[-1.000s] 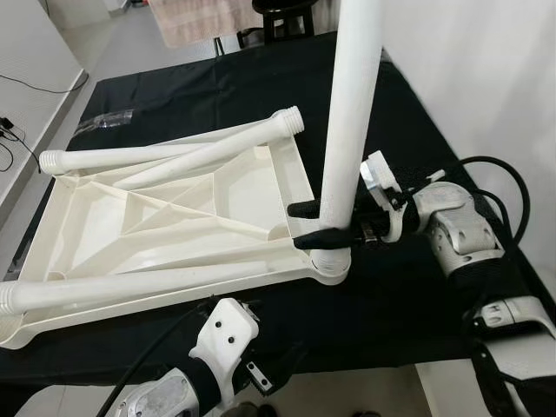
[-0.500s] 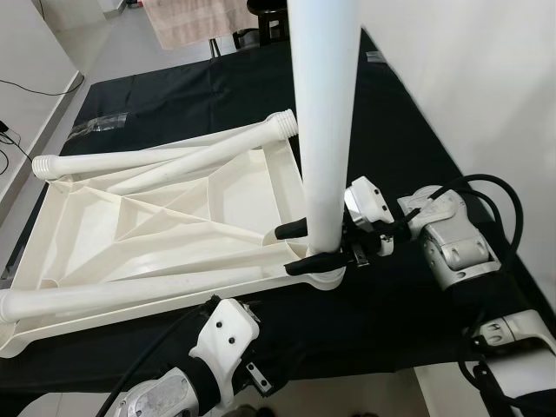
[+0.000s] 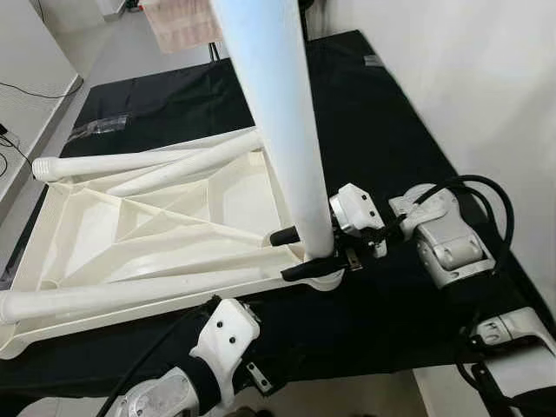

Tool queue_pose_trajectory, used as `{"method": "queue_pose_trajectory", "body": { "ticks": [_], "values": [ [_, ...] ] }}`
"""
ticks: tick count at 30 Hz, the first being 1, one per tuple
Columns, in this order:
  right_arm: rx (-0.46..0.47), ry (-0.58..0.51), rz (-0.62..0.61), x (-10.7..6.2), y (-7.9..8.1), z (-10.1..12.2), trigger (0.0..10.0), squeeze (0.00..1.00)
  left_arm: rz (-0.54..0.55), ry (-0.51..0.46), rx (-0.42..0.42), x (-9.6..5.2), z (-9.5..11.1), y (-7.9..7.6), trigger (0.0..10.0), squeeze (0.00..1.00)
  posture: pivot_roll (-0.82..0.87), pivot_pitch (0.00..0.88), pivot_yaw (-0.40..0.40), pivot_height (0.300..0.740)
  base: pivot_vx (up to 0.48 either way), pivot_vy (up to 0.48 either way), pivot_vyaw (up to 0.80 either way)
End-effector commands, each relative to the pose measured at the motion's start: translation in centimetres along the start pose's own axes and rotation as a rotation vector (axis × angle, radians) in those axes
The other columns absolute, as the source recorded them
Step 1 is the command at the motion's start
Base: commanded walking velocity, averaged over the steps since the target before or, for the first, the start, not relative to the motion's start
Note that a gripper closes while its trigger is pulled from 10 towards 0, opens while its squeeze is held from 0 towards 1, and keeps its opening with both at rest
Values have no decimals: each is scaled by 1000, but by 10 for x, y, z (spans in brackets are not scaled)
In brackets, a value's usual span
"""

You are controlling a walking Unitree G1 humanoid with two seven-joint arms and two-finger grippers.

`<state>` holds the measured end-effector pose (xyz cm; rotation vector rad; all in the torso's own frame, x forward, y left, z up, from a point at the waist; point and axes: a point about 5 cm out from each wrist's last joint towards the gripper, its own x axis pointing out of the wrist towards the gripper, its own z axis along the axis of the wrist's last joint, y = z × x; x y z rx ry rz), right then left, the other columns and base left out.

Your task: Building children table

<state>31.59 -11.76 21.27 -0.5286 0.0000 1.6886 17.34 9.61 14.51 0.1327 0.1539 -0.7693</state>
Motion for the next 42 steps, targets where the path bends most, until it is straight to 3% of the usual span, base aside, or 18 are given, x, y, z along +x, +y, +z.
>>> {"method": "queue_pose_trajectory", "body": {
  "ticks": [1,14,24,26,27,29,32,33,34,35,42],
  "values": [
    [208,51,54,23,16,-36,10000,0,-2,35,11,-2,-5,0,10000,0,61,201,107,740,0,0,0],
    [396,41,-250,30,-9,-46,10000,0,-2,35,9,-3,-5,0,10000,0,58,207,110,740,0,0,0],
    [490,29,-398,33,-7,-56,10000,0,-4,39,8,-5,-5,-1,10000,0,58,214,110,740,0,0,0],
    [524,8,-586,44,4,-60,10000,0,-5,42,9,-6,-6,-2,10000,0,62,220,92,740,0,0,0],
    [524,8,-586,44,4,-60,10000,0,-5,42,9,-6,-6,-2,10000,0,62,220,92,740,0,0,0],
    [476,111,-1089,46,21,-55,10000,0,-4,46,10,-8,-6,-2,10000,0,57,221,89,740,0,0,0],
    [476,111,-1089,46,21,-55,10000,0,-4,46,10,-8,-6,-2,10000,0,57,221,89,740,0,0,0],
    [456,97,-1159,56,36,-42,10000,0,-4,47,10,-9,-6,-1,10000,0,54,223,97,740,0,0,0],
    [441,64,-1198,63,40,-32,10000,0,-11,51,14,-9,-7,1,10000,0,32,211,127,740,0,0,0],
    [434,31,-1181,71,40,-25,10000,0,-19,55,19,-9,-7,3,10000,0,34,211,128,740,0,0,0],
    [451,-11,-1199,79,34,-22,10000,0,-7,51,52,-8,-7,10,10000,0,34,186,127,740,0,0,0]
  ]
}}
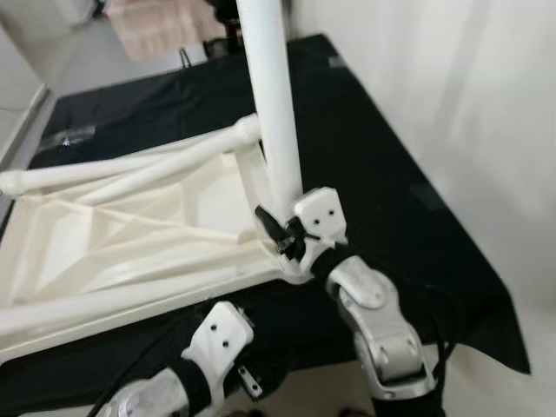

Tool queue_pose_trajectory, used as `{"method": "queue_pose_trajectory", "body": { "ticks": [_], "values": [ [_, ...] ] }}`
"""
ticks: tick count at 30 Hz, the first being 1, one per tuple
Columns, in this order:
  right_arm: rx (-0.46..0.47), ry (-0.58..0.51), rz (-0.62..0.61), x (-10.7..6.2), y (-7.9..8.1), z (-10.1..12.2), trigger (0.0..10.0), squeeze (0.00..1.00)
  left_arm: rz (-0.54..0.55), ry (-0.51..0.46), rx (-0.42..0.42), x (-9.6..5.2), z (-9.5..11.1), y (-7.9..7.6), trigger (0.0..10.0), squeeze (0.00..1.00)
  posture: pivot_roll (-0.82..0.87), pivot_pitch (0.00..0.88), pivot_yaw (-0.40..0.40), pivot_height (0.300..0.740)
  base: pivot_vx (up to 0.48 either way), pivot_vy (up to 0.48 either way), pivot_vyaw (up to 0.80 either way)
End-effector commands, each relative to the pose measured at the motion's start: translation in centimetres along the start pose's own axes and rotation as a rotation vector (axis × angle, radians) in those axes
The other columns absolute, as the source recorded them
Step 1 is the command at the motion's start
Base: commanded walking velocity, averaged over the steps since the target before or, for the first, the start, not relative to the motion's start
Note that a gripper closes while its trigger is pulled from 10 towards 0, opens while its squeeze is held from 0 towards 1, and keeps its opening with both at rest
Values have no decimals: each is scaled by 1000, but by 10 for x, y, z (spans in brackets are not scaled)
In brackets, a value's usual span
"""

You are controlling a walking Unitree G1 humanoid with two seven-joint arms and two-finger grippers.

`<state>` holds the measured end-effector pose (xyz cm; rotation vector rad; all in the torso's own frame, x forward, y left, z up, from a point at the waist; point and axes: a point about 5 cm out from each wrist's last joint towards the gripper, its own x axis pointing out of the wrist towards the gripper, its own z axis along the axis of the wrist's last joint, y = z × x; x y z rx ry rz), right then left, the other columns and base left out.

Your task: Building children table

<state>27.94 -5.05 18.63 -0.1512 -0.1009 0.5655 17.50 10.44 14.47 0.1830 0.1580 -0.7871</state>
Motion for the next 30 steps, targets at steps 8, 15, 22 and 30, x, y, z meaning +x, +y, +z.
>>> {"method": "queue_pose_trajectory", "body": {
  "ticks": [8,15,22,30],
  "values": [
    [133,117,-136,-2,-5,-34,10000,0,180,-1,66,-10,0,35,10000,0,38,154,121,740,0,0,0],
    [167,123,-163,-4,2,-32,10000,0,345,-136,84,-24,31,77,10000,0,31,125,122,740,0,0,0],
    [187,90,-9,3,18,-32,10000,0,226,-521,17,-23,114,103,10000,0,9,85,135,740,0,0,0],
    [177,72,112,10,30,-30,10000,0,-54,-647,-99,-3,148,103,10000,1000,-13,67,148,740,0,0,0]
  ]
}}
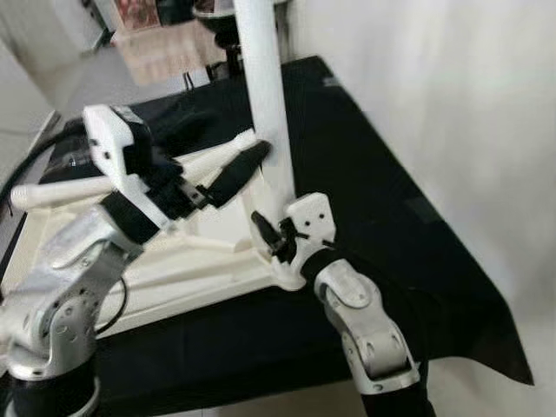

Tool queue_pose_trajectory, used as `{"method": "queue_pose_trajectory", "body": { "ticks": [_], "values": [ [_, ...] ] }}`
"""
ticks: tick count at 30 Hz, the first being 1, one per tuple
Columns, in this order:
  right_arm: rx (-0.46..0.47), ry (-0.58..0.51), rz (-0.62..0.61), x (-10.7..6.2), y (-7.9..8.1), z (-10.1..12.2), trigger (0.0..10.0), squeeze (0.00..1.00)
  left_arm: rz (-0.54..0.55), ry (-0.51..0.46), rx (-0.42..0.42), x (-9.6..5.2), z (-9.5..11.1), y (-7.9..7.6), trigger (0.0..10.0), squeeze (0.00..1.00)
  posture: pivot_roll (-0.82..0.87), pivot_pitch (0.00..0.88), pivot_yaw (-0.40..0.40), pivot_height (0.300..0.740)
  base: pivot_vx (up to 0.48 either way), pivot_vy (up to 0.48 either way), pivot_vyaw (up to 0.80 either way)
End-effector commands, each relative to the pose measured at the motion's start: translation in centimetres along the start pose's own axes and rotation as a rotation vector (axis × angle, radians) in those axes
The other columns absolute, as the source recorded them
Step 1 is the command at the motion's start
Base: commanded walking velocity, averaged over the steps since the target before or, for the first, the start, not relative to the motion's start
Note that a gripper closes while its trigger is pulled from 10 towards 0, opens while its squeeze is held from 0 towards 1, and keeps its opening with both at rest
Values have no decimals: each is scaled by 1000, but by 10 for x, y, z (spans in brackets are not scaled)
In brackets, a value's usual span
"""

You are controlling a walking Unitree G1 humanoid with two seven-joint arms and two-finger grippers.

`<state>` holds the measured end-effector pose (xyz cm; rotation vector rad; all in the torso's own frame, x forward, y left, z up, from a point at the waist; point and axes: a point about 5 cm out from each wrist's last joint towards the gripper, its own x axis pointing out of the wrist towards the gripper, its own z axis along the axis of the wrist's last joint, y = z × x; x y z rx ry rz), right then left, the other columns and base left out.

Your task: Building children table

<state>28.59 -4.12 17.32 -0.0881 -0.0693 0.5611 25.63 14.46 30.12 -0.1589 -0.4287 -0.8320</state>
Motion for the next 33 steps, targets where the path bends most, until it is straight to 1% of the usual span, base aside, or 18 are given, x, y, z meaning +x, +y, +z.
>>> {"method": "queue_pose_trajectory", "body": {
  "ticks": [1,2,3,4,5,6,7,9,15,16,18,19,22,24,27,28,30,33],
  "values": [
    [102,58,138,1,25,-18,10000,0,-72,19,-59,8,-3,1,10000,1000,-17,64,150,740,0,0,0],
    [98,55,154,2,26,-18,10000,0,-117,27,-88,14,-4,1,10000,1000,-19,63,151,740,0,0,0],
    [98,55,154,2,26,-18,10000,0,-117,27,-88,14,-4,1,10000,1000,-19,63,151,740,0,0,0],
    [93,49,171,3,28,-17,10000,0,-151,36,-112,20,-6,1,10000,1000,-27,58,153,740,0,0,0],
    [93,49,171,3,28,-17,10000,0,-151,36,-112,20,-6,1,10000,1000,-27,58,153,740,0,0,0],
    [88,33,200,5,30,-15,10000,0,-160,44,-136,35,-6,7,10000,1000,-35,56,156,740,0,0,0],
    [88,33,200,5,30,-15,10000,0,-160,44,-136,35,-6,7,10000,1000,-35,56,156,740,0,0,0],
    [89,15,225,5,32,-13,10000,0,-133,53,-154,45,-7,14,10000,1000,-37,56,157,740,0,0,0],
    [80,-10,271,5,36,-11,10000,0,-97,76,-201,54,-12,21,10000,1000,-43,56,158,740,0,0,0],
    [77,-18,285,4,37,-10,10000,0,-95,83,-211,57,-13,21,5922,0,-43,56,158,740,0,0,0],
    [77,-18,285,4,37,-10,10000,0,-95,83,-211,57,-13,21,5922,0,-43,56,158,740,0,0,0],
    [67,-31,320,5,38,-8,10000,0,-139,73,-237,59,-11,16,0,0,-48,55,156,740,0,0,0],
    [47,-39,341,7,33,-6,10000,0,-170,68,-247,58,-10,11,0,0,-45,54,153,740,0,0,0],
    [47,-39,341,7,33,-6,10000,0,-170,68,-247,58,-10,11,0,0,-45,54,153,740,0,0,0],
    [19,-42,334,13,21,-3,10000,0,-161,78,-242,54,-13,8,0,0,-37,51,146,740,0,0,0],
    [14,-43,330,14,18,-3,10000,0,-195,65,-245,51,-12,3,0,0,-35,51,142,740,0,0,0],
    [9,-46,328,16,15,-2,10000,0,-227,51,-253,47,-11,-1,0,0,-33,50,139,740,0,0,0],
    [7,-48,329,17,15,-1,10000,0,-211,49,-259,46,-11,-1,0,0,-32,50,139,740,0,0,0]
  ]
}}
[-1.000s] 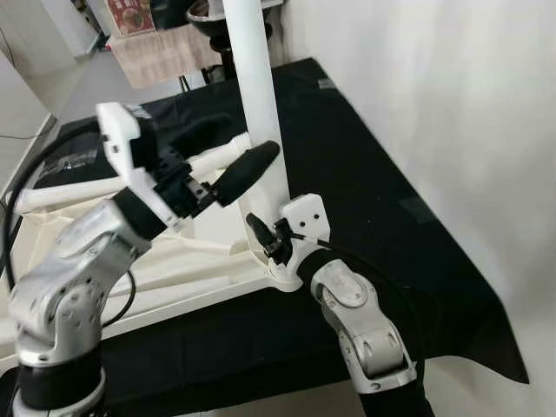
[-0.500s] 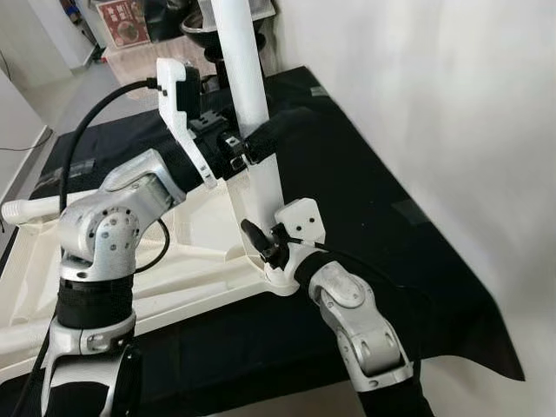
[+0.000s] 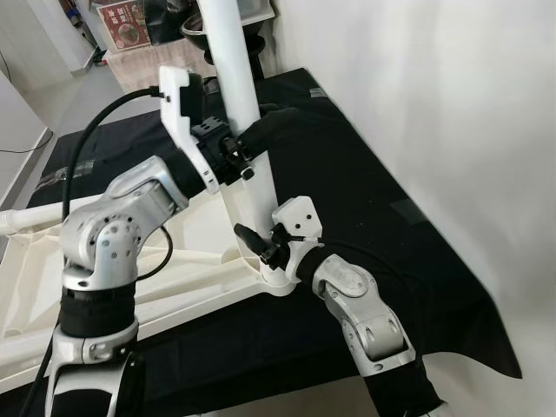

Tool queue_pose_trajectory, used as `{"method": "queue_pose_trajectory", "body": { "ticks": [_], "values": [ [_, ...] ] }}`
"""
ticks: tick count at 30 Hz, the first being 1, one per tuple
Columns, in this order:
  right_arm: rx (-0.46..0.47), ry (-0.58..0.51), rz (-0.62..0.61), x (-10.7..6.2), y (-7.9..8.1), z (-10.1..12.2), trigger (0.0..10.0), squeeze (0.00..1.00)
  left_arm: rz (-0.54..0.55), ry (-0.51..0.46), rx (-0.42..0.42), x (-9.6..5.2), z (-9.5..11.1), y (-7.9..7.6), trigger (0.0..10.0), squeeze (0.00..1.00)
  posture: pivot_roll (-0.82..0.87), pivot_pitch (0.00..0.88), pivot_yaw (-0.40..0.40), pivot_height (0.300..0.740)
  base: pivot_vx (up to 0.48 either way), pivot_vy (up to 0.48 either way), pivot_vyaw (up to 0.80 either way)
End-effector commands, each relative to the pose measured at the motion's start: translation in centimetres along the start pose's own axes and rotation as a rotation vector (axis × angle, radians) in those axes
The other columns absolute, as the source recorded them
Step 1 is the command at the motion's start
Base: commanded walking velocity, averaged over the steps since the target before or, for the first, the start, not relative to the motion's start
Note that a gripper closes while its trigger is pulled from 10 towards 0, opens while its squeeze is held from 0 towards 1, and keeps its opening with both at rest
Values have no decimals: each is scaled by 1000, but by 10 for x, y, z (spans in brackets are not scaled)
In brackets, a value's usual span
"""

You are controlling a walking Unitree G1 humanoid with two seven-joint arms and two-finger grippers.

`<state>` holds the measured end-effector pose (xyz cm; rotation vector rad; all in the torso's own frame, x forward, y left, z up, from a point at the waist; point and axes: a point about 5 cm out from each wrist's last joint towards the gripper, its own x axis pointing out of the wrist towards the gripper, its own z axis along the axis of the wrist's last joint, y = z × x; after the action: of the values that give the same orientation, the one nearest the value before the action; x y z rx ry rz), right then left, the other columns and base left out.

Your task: Building children table

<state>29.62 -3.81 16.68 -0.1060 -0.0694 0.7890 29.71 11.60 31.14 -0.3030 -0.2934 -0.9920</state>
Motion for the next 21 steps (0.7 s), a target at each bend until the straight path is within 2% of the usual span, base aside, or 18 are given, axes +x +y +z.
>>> {"method": "queue_pose_trajectory", "body": {
  "ticks": [1,9,10,11,12,13,15,16,21],
  "values": [
    [13,-45,104,11,14,6,10000,0,-77,-2,-43,-1,-3,-11,0,0,-29,50,138,740,0,0,0],
    [2,-30,105,12,16,2,10000,0,-65,-4,-30,-6,-5,-13,0,0,-27,49,135,740,0,0,0],
    [1,-24,103,13,15,1,10000,0,-46,-3,-15,-7,-6,-13,4941,0,-27,48,134,740,0,0,0],
    [-1,-18,100,13,15,1,10000,0,-28,-2,1,-7,-6,-12,7843,0,-27,48,134,740,0,0,0],
    [-1,-18,100,13,15,1,10000,0,-28,-2,1,-7,-6,-12,7843,0,-27,48,134,740,0,0,0],
    [-4,-8,87,14,13,0,10000,0,-10,-10,9,-8,-6,-10,10000,35,-27,49,133,740,0,0,0],
    [-6,-2,79,14,12,-1,10000,0,1,-16,11,-8,-6,-9,10000,35,-27,49,133,740,0,0,0],
    [-13,5,66,14,10,-2,10000,0,5,-26,5,-8,-6,-9,10000,1000,-26,50,132,740,0,0,0],
    [-26,44,6,15,2,-5,10000,0,36,-42,6,-10,-1,-6,10000,1000,-23,55,131,740,0,0,0]
  ]
}}
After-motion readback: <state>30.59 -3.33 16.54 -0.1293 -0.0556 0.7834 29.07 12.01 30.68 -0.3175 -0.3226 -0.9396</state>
